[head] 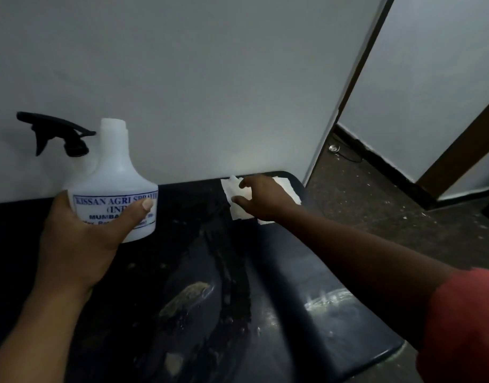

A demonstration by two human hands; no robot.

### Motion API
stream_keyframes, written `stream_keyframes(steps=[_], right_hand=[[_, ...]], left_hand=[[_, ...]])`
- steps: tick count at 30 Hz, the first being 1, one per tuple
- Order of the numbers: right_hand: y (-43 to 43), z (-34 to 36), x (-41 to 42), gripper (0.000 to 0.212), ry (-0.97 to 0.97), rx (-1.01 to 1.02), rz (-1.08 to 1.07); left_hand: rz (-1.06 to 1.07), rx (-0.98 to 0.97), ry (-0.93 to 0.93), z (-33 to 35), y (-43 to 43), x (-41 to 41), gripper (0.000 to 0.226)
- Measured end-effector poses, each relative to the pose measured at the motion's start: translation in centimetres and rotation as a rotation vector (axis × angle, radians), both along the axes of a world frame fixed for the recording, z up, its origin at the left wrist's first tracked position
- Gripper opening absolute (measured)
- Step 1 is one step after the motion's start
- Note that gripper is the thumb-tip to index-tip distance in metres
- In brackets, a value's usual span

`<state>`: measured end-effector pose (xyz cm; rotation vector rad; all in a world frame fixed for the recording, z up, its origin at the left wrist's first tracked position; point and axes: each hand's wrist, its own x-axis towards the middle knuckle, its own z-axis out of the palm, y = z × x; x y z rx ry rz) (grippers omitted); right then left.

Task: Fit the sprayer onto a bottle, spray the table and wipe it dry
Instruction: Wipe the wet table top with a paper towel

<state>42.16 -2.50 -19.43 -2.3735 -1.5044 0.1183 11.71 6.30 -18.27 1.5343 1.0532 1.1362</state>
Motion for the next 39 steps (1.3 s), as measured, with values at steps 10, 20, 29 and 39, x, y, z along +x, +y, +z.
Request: stream_keyframes(steps=[10,20,29,39], right_hand=[[0.0,-6.2,-0.6,0.066,0.017,-0.09,0.044],[0.1,-6.5,-0.4,0.03,0.125,0.11,-0.056],[0.0,-6.0,0.0,0.01,0.194,0.298,-0.139],[1.3,-3.2,0.0,0.01,0.508,0.455,-0.27]], left_hand=[[-0.046,0.021,0.029,0.3,-0.1,-0.5,0.095],[-0.012,-0.007,0.066,0.4,-0.7,-3.7,0.108],[0.015,-0.033,0.026,1.0,-0.7,-3.6,0.097],[0.063,-0.048,-0.018,1.6,-1.0,-3.9,0.092]])
